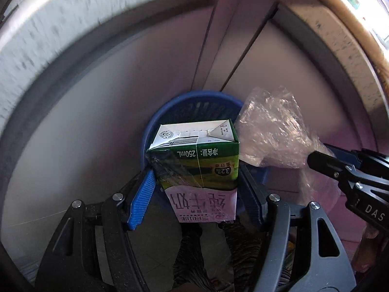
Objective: Collect trash
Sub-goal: 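Carry the milk carton in the left tool while the right tool carries the bag to the blue basket, then open both tools to drop the carton and bag into the basket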
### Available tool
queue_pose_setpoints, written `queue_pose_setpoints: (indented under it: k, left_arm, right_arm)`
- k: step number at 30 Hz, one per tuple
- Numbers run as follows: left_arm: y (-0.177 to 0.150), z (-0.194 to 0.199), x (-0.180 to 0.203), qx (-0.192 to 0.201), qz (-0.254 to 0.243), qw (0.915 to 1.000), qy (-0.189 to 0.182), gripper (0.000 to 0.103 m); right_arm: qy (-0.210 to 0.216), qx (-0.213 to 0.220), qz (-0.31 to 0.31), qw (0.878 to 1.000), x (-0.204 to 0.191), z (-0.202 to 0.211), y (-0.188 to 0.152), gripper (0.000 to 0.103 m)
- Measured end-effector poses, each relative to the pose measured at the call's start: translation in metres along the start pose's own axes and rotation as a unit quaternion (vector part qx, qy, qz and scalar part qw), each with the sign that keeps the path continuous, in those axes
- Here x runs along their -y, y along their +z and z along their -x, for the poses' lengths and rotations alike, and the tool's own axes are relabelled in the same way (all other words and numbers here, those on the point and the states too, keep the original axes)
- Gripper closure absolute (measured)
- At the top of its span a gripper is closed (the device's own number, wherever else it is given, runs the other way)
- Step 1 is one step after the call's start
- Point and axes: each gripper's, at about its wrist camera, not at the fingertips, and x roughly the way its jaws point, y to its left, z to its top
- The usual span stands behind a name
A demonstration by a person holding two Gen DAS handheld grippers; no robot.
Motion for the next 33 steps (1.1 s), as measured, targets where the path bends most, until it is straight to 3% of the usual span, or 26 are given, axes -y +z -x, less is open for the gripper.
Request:
queue_pose_setpoints:
  k: [10,22,27,33]
  left_arm:
    - [-0.009,-0.038,-0.009,-0.022,0.018,0.9996,0.001,0.034]
    - [-0.005,-0.045,-0.012,-0.028,0.015,0.9994,0.014,0.034]
    - [-0.002,-0.046,-0.014,-0.033,0.009,0.9993,0.015,0.034]
    - [0.002,-0.044,-0.015,-0.030,0.009,0.9993,0.019,0.027]
  right_arm:
    - [-0.045,-0.002,0.046,0.998,-0.020,-0.033,0.008,0.078]
    - [-0.065,0.002,0.098,0.993,-0.041,-0.033,0.024,0.075]
    - [-0.083,0.008,0.119,0.989,-0.059,-0.026,0.009,0.074]
    - [-0.084,0.006,0.116,0.990,-0.058,-0.019,0.011,0.071]
